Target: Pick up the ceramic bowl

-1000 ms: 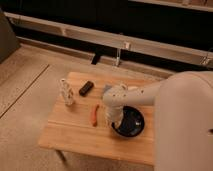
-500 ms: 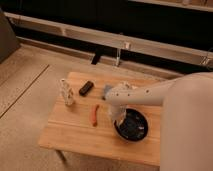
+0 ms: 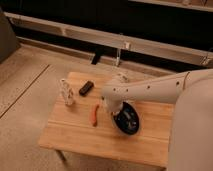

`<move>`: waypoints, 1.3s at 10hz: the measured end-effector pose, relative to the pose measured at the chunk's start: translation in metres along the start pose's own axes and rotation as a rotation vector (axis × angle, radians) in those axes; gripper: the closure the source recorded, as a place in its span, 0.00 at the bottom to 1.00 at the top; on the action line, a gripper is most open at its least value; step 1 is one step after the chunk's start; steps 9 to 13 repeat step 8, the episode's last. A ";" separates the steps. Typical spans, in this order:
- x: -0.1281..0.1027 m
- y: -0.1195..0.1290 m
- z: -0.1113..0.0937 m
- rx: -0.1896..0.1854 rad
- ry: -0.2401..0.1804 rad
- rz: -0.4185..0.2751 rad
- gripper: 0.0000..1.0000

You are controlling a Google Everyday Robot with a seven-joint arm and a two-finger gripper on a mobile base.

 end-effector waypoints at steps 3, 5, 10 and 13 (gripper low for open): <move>-0.010 0.005 -0.024 0.005 -0.057 -0.019 1.00; -0.019 0.003 -0.044 0.010 -0.098 -0.023 1.00; -0.022 0.001 -0.049 0.011 -0.107 -0.020 1.00; -0.022 0.001 -0.049 0.011 -0.107 -0.020 1.00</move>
